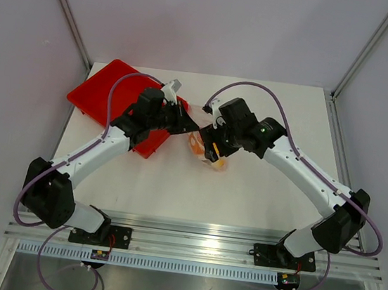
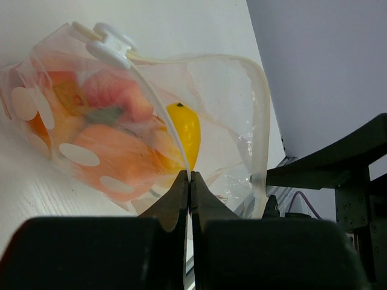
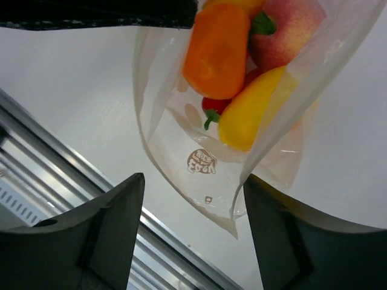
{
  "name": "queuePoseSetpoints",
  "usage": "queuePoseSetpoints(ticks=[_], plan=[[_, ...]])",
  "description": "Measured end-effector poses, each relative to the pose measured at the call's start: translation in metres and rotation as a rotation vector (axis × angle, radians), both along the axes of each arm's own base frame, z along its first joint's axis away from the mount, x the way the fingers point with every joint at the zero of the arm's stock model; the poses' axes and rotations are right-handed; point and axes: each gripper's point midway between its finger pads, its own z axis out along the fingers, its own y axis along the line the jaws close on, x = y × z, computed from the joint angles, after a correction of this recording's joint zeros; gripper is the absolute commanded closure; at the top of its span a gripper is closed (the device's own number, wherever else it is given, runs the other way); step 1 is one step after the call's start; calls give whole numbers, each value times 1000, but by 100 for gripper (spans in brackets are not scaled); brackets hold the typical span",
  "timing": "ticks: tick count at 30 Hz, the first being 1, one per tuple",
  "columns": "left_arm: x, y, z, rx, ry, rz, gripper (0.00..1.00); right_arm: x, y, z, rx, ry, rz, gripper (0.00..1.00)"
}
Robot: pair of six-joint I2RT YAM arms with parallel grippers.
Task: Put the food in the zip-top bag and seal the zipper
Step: Adjust the zipper food storage bag at the center of the board.
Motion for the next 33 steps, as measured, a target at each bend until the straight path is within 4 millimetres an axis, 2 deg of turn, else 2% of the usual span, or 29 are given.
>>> queuePoseSetpoints(ticks=[1,2,4,5,6,7,8,9,11,13,15,17,21,24,28,33], plan=[[0,0,-1,0,3,1,100,3,-2,-2,-18,-12,-13,35],[1,0,-1,0,5,2,100,6,-4,-4,-35,-20,-29,52],[1,-1,-1,0,5,2,100,13,-8,-9,-70,-36,-61,72],[1,-1,0,-1,4,2,100,16,-10,-12,-82,-39,-84,90],[1,-1,0,-1,4,2,99,17,-11,-13,-88,-43,-85,96],[1,-1,0,-1,3,1,91,19,-10,-13,-87,-48,-91,100],[1,-1,0,1,0,0,65,20,-10,-14,-87,-53,-92,100],[1,0,0,11,-16,-11,51,21,-9,-16,-83,-58,-92,100],[0,0,2,31,-34,-30,36,23,-7,-20,-73,-67,-91,100],[-1,5,6,84,-64,-61,28,22,-6,-26,-59,-74,-83,100],[2,12,17,137,-117,-86,24,18,-8,-31,-52,-74,-73,100],[8,26,30,192,-188,-93,25,16,-8,-31,-37,-82,-63,100],[18,74,49,296,-334,-35,28,13,-4,-25,-2,-136,11,100],[15,105,56,374,-496,-18,27,8,-6,-27,12,-176,67,100],[-5,110,29,460,-686,-148,25,0,-16,-25,28,-252,112,100],[-12,101,-15,525,-839,-324,25,-5,-21,0,68,-352,154,100]])
